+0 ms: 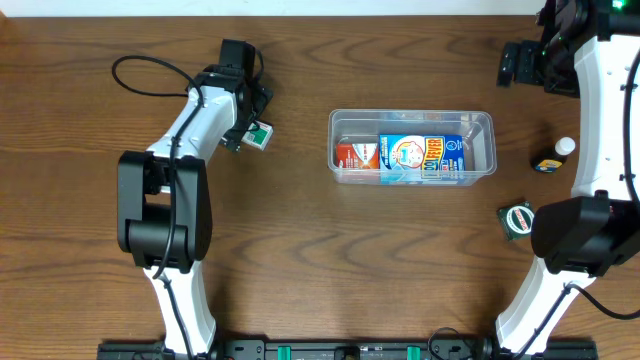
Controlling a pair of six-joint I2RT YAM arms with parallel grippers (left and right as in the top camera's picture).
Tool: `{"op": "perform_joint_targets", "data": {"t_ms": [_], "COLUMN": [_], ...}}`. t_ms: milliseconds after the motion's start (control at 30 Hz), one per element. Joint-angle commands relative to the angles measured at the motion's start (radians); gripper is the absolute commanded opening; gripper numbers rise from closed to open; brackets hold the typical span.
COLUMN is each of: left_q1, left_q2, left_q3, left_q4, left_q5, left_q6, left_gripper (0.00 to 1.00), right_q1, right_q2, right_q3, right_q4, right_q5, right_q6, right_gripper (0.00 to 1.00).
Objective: Pack container
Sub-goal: 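Move the left gripper to the white-green medicine box and grasp it, then carry the white-green box with the left gripper into the container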
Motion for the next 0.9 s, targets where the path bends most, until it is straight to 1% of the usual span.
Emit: {"op": "perform_joint_targets", "data": {"t_ms": [0,167,400,467,567,667,800,867], "left_q1": [-0.007,-0.013,-0.012,-0.011,-0.003,0.005,0.019,0.028], "left_q2": [0.000,0.009,0.069,0.076,0.069,0.059,0.029,0.001], "left_q3": [0.004,-0.020,-0.022,-0.022,-0.021,-0.021,-0.021,-0.021], "left_q4": [-0.028,-0.030,-0.029,-0.022,-0.020,-0.027,-0.058,-0.073], "left_q5": [0.006,0.005,0.004,-0.002,-0.001,-0.001,-0.001,-0.001], "left_q6": [-0.011,-0.012,-0.012,-0.012,-0.006,0.065,0.172,0.254], "left_gripper": [0.99,0.99,0.98,0.88,0.70,0.51,0.48,0.46], "right_q1": [-0.002,-0.002,-0.002,-0.002,-0.002,-0.002,-0.002,-0.002], "right_q2": [-0.003,-0.003,-0.003,-0.003,-0.003,-0.003,-0.003,-0.003], "right_q3": [0.010,0.010,0.010,0.010,0.010,0.010,0.010,0.010], "right_q4": [0.000,0.000,0.000,0.000,0.000,0.000,0.000,0.000], "right_q5": [0.006,0.006,0.006,0.006,0.006,0.006,0.006,0.006], "right_q6": [0.018,0.018,0.018,0.018,0.018,0.018,0.018,0.018], "right_gripper": [0.99,0.99,0.99,0.99,0.99,0.99,0.99,0.99]}}
